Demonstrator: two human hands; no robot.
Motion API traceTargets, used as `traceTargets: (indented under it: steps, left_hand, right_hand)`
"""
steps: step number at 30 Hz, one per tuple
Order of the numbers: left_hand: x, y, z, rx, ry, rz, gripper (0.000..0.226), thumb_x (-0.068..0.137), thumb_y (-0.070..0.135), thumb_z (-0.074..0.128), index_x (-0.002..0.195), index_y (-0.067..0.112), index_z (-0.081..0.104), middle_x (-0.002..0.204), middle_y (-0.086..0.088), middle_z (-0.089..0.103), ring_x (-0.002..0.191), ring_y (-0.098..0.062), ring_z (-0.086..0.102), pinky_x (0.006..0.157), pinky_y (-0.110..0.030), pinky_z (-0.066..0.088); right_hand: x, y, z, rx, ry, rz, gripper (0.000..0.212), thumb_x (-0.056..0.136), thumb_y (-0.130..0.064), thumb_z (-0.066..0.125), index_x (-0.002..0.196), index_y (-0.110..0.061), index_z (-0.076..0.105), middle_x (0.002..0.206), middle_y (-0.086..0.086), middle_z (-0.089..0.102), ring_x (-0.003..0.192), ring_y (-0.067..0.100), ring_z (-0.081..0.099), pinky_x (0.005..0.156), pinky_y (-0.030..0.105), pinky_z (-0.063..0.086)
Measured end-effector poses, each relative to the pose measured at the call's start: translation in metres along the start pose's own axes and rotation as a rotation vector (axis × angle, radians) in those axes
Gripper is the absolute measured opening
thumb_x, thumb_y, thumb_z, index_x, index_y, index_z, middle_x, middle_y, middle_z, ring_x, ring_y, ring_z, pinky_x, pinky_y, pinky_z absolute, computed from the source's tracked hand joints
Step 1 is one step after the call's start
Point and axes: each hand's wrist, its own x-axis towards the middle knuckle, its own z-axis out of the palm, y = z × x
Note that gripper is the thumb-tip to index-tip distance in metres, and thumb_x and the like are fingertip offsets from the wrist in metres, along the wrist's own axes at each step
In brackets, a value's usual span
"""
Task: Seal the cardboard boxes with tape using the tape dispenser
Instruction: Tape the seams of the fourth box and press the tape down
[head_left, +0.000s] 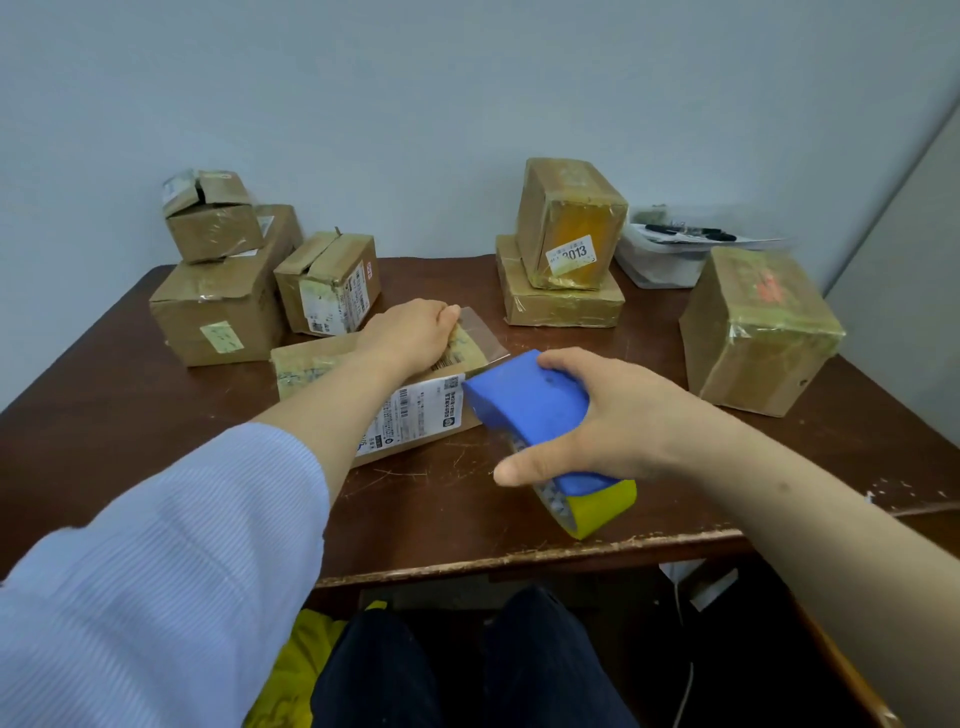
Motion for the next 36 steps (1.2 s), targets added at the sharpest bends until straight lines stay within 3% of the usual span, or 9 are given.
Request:
traceTargets:
  steps: [3,8,12,18,24,29,32,34,36]
  left_hand:
    - [0.001,-0.001,0.001,0.0,0.0,0.008,0.048,0.102,0.04,0.022,0.12,0.016,0.059,0.12,-0.009,0.062,0.111,-0.03,0.055,0.091,-0.042,0.044]
    - [0.004,-0.002,0.004,0.011,0.0,0.012,0.046,0.103,0.038,0.021,0.112,0.014,0.06,0.114,-0.011,0.063,0.104,-0.031,0.056,0.084,-0.04,0.043]
    - [0.004,-0.004,0.005,-0.001,0.006,0.023,0.045,0.103,0.038,0.022,0.105,0.014,0.06,0.111,-0.012,0.063,0.101,-0.032,0.057,0.083,-0.04,0.043]
    - [0.003,-0.004,0.004,-0.005,-0.003,0.02,0.045,0.102,0.039,0.023,0.107,0.014,0.061,0.111,-0.011,0.064,0.102,-0.031,0.057,0.086,-0.042,0.046]
    - [0.004,-0.001,0.004,0.006,0.017,-0.008,0.048,0.103,0.039,0.022,0.115,0.014,0.061,0.115,-0.01,0.063,0.105,-0.031,0.057,0.089,-0.042,0.044]
    - [0.006,-0.004,0.004,0.001,0.022,0.004,0.047,0.102,0.041,0.023,0.108,0.015,0.063,0.108,-0.01,0.065,0.101,-0.03,0.058,0.085,-0.04,0.046]
    - [0.008,-0.005,0.004,-0.004,0.022,0.012,0.046,0.102,0.04,0.024,0.1,0.016,0.063,0.103,-0.008,0.064,0.096,-0.028,0.057,0.078,-0.037,0.043]
    - [0.007,-0.005,0.004,-0.003,0.017,0.011,0.046,0.102,0.04,0.024,0.102,0.015,0.063,0.104,-0.008,0.065,0.096,-0.028,0.057,0.078,-0.037,0.044]
    - [0.006,-0.004,0.004,-0.002,0.013,0.005,0.046,0.102,0.04,0.024,0.108,0.016,0.063,0.107,-0.008,0.065,0.099,-0.028,0.058,0.081,-0.039,0.046]
  right_hand:
    - [0.006,-0.013,-0.008,-0.247,0.014,-0.008,0.1,0.061,-0.063,0.072,0.144,-0.035,0.024,0.134,-0.004,0.045,0.105,0.02,0.048,0.088,0.034,0.045]
    - [0.018,-0.035,-0.028,-0.224,0.002,0.001,0.063,0.064,-0.053,0.068,0.119,-0.024,0.054,0.111,-0.002,0.058,0.094,0.019,0.057,0.081,0.032,0.049]
    - [0.029,-0.045,-0.042,-0.196,-0.035,0.002,0.05,0.059,-0.051,0.072,0.098,-0.02,0.067,0.1,0.001,0.064,0.082,0.019,0.06,0.067,0.028,0.049]
    - [0.032,-0.043,-0.042,-0.163,0.004,0.014,0.049,0.057,-0.054,0.073,0.089,-0.018,0.07,0.094,0.003,0.066,0.077,0.021,0.062,0.063,0.027,0.049]
    - [0.02,-0.013,-0.023,0.027,0.041,-0.015,0.065,0.063,-0.051,0.074,0.121,-0.023,0.064,0.119,-0.006,0.061,0.098,0.015,0.06,0.089,0.032,0.051]
    - [0.015,0.002,-0.016,0.073,0.014,-0.044,0.075,0.065,-0.047,0.074,0.134,-0.029,0.051,0.126,-0.012,0.052,0.103,0.012,0.055,0.088,0.028,0.047]
    - [0.022,-0.012,-0.029,-0.052,0.016,-0.036,0.071,0.059,-0.047,0.073,0.126,-0.026,0.061,0.119,-0.004,0.061,0.098,0.018,0.061,0.085,0.031,0.052]
    - [0.03,-0.027,-0.044,-0.128,-0.021,-0.023,0.067,0.048,-0.052,0.073,0.108,-0.022,0.072,0.107,0.001,0.069,0.091,0.021,0.067,0.083,0.035,0.057]
    - [0.037,-0.04,-0.058,-0.223,-0.108,-0.006,0.052,0.05,-0.054,0.072,0.087,-0.017,0.073,0.089,0.001,0.07,0.075,0.02,0.067,0.068,0.029,0.058]
